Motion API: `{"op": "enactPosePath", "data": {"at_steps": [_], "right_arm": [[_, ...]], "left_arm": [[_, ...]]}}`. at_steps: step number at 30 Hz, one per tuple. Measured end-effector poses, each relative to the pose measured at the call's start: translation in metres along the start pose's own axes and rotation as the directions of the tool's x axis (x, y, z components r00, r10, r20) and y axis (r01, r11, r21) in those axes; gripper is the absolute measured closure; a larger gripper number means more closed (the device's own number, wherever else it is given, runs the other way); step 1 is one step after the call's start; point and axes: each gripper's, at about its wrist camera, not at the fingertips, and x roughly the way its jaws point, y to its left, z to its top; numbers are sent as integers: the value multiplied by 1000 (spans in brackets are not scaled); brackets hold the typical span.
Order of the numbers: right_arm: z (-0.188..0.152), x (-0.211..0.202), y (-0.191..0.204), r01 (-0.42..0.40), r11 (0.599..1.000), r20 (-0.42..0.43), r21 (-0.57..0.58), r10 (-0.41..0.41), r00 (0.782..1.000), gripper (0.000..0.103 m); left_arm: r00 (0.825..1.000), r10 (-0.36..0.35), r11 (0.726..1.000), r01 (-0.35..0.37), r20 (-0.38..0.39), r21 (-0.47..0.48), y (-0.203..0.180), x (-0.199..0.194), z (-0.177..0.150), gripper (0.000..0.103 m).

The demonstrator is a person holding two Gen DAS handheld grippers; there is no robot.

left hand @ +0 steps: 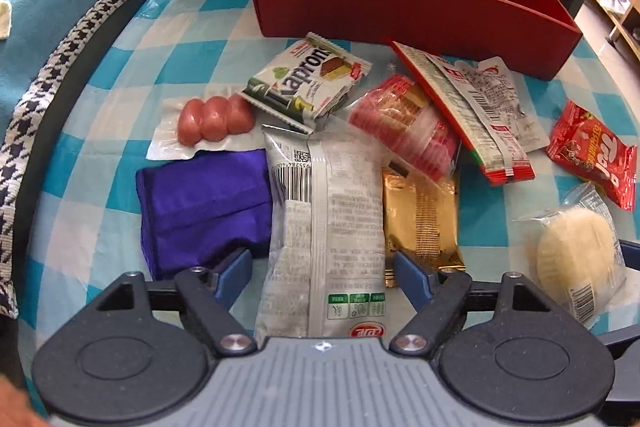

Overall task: Organize snacks
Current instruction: 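Grasp the wrapped round cream cake with the right tool while the left tool grasps the white-silver packet, then lift the cream cake with the right tool while the left tool lifts the white-silver packet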

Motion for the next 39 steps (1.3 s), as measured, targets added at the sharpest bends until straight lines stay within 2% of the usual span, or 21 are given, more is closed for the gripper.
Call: {"op": "enactPosePath", "data": {"at_steps": [1, 2, 3, 5, 7, 9, 12, 17, 18, 22, 23, 25, 26, 27, 30, 32, 33, 34, 39], "right_arm": [[1, -2, -4, -6, 1000, 7, 24, 5, 1000, 1], [1, -5, -8, -5, 999, 12, 43, 4, 1000, 8], [1, -9, -10, 11, 999, 16, 47, -12, 1000, 13], [1, -16, -14, 7, 999, 24, 49, -8, 1000, 38], [1, -17, -15, -2, 998, 13, 65, 1, 1000, 39], [-2, -18, -8, 17, 999, 10, 33, -18, 1000, 39], [-7, -26, 0, -8, 1000, 9, 16, 8, 1000, 39], [-9, -44, 6, -38, 999, 40, 7, 37, 998, 40], [-8, -46, 6, -38, 999, 49, 7, 38, 998, 40], [-6, -52, 5, -34, 999, 68, 6, 34, 997, 40], [-6, -53, 5, -38, 999, 68, 8, 37, 997, 40], [-7, -54, 6, -44, 999, 70, 8, 43, 997, 39], [-7, -55, 6, -44, 999, 72, 6, 43, 996, 39], [-7, -56, 6, -45, 999, 74, 6, 44, 996, 39], [-8, -58, 5, -51, 999, 78, 6, 50, 996, 39], [-7, -59, 5, -49, 999, 83, 4, 49, 995, 39], [-6, -60, 4, -50, 999, 86, 3, 50, 995, 39], [-5, -62, 4, -52, 999, 91, 3, 52, 994, 39], [1, -68, 5, -56, 998, 117, -7, 56, 992, 39]], "left_arm": [[1000, -13, 1000, 13, -7, -16, 4, 0, 2, 0], [1000, -16, 999, 16, -7, -28, 7, -1, 3, 3], [1000, -23, 999, 22, -5, -33, 10, -2, 4, 11], [1000, -28, 999, 27, -6, -33, 13, -5, 1, 16], [1000, -19, 1000, 19, -12, -17, 11, -8, -5, 18], [1000, -21, 1000, 21, -16, -5, 11, -12, -11, 20], [1000, -24, 1000, 24, -13, -10, 14, -19, -19, 22], [999, -45, 998, 46, 11, -46, 23, -37, -26, 29], [999, -44, 998, 45, 15, -46, 23, -40, -27, 34], [1000, -31, 999, 31, 2, -38, 20, -37, -29, 35], [1000, -28, 998, 28, 0, -55, 19, -33, -29, 33], [1000, -27, 996, 27, 0, -85, 18, -26, -28, 9], [1000, -8, 996, 8, -3, -89, 16, -23, -28, 3], [1000, 18, 997, -18, -3, -79, 11, -20, -29, 0], [996, 89, 995, -89, 0, -45, 0, -10, -31, 0], [998, 63, 995, -62, 1, -78, 4, -11, -31, 0], [999, 53, 995, -53, 0, -81, 6, -13, -30, 6], [999, 45, 996, -45, -1, -80, 7, -16, -30, 21], [999, 34, 996, -35, -9, -81, 9, -28, -31, 28]]}}
